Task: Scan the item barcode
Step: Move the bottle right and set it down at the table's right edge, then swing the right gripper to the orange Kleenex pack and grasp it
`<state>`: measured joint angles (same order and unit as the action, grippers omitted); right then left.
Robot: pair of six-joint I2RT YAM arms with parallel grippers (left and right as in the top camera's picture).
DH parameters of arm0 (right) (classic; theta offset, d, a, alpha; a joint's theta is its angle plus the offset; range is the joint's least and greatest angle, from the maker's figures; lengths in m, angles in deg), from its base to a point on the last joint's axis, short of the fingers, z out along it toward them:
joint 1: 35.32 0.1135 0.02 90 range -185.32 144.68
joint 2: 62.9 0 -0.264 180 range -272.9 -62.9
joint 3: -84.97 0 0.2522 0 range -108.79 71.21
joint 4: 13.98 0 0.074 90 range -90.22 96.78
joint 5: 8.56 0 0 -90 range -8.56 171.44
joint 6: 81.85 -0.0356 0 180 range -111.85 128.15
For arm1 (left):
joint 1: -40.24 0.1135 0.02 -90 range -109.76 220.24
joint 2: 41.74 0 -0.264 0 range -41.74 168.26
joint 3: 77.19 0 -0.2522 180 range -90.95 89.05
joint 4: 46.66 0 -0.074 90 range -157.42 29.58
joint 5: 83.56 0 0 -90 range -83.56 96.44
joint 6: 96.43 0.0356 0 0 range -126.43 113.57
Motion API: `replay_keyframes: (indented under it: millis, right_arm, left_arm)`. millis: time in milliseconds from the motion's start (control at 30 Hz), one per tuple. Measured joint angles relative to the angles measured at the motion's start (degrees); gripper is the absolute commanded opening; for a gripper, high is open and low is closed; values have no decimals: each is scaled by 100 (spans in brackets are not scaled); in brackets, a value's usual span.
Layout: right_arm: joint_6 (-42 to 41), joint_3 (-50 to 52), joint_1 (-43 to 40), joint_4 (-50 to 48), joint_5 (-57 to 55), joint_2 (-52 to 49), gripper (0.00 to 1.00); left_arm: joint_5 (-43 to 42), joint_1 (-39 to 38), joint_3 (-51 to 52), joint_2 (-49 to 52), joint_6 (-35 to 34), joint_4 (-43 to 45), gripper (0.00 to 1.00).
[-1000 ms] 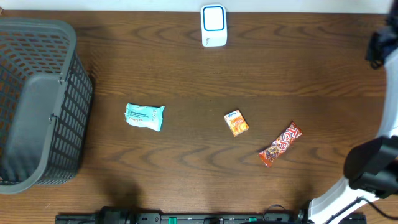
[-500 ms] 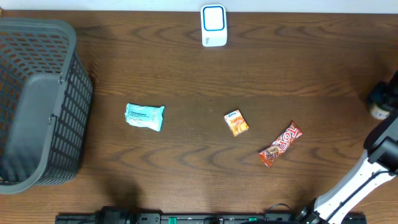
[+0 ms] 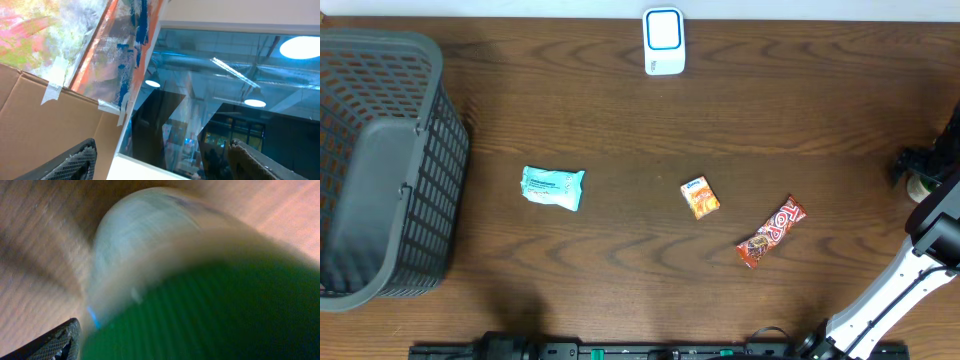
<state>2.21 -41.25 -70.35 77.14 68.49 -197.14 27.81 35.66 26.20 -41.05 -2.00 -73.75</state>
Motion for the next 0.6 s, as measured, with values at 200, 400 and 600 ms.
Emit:
replay_keyframes:
  millis: [200,400,600]
  right_arm:
    - [-46,-1150,13,448,59,535,99]
    - [-197,-2109,192,94,1443,2210,68]
    - [-289,-2369,911,-459,3421,3425,5]
  left_arm:
    - [0,-2,0,0,2,11,84]
    - [0,-2,0,0,4,101,84]
    - [0,-2,0,0,4,146,84]
